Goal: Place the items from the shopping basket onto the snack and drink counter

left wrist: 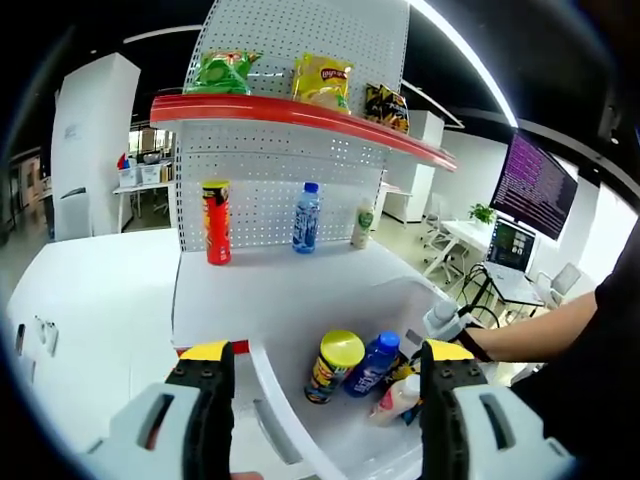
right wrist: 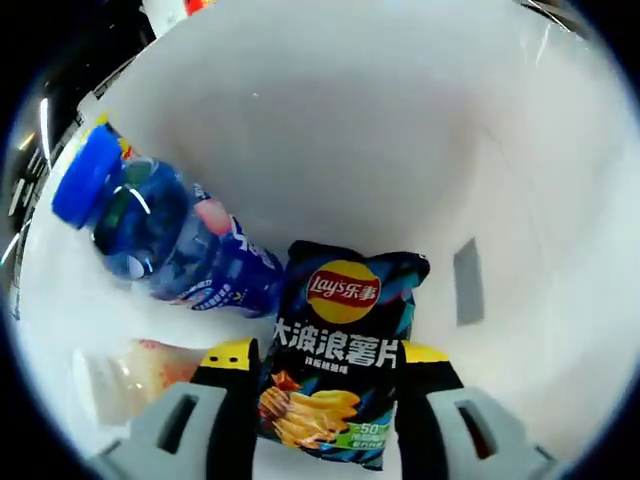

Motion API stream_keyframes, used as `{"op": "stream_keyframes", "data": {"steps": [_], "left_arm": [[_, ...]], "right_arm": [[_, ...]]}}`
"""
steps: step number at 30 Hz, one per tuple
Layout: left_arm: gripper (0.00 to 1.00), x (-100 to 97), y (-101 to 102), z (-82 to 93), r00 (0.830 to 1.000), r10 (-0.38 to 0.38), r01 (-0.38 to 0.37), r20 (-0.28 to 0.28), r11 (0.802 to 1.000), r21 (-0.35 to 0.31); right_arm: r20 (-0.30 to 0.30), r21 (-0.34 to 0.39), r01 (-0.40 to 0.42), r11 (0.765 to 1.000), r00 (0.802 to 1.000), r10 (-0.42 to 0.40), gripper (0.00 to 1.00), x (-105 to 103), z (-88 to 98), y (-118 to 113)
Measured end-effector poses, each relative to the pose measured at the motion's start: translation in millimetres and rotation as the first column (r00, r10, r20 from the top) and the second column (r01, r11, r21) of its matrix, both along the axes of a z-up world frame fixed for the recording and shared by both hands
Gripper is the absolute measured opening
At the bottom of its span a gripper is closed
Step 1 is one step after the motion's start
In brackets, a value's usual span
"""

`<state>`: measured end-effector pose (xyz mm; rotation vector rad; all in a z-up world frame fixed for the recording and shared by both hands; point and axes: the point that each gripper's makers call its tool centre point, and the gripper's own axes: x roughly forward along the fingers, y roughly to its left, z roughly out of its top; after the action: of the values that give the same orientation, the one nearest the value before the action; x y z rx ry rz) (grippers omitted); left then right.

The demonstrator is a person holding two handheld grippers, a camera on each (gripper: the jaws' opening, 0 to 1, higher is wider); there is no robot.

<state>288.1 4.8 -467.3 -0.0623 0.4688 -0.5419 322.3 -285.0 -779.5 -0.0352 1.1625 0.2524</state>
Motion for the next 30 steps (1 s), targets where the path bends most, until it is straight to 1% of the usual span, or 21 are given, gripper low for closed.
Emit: {"op": "stream_keyframes", "data": {"steps": [7, 11, 16, 25, 27, 30], "left_arm": [[0.75, -3.2, 3, -2.6, 1.000, 0.008, -0.008, -0.006, 1.000, 0.001], [0.75, -4.6, 5, -3.2, 1.000, 0.014, -0.014, -0.007, 1.000, -0.002], [0.75, -6.4, 8, -4.2, 1.000, 0.023, -0.023, -0.010, 1.000, -0.003], [0.75, -7.9, 16, -4.1, 0.999, 0.046, -0.046, -0.009, 0.999, -0.003], [0.75, -8.0, 17, -4.4, 0.999, 0.049, -0.049, -0.010, 0.999, -0.004], [0.75, -8.5, 17, -4.9, 0.999, 0.052, -0.052, -0.012, 0.999, -0.003]], "right_arm": [[-0.031, 0.004, 0.018, 1.000, 0.999, -0.018, 0.56, -2, -13.1, 2], [-0.046, -0.025, 0.016, 1.000, 0.999, -0.017, 0.60, -1, -19.3, 1], [-0.066, -0.060, 0.008, 0.998, 0.998, -0.012, 0.60, 1, -27.4, -3], [-0.113, -0.089, 0.015, 0.996, 0.993, -0.025, 0.63, 1, -42.2, -8], [-0.126, -0.113, 0.015, 0.994, 0.992, -0.029, 0.63, -1, -48.4, -12], [-0.148, -0.120, 0.022, 0.993, 0.988, -0.040, 0.64, -5, -54.7, -14]]}}
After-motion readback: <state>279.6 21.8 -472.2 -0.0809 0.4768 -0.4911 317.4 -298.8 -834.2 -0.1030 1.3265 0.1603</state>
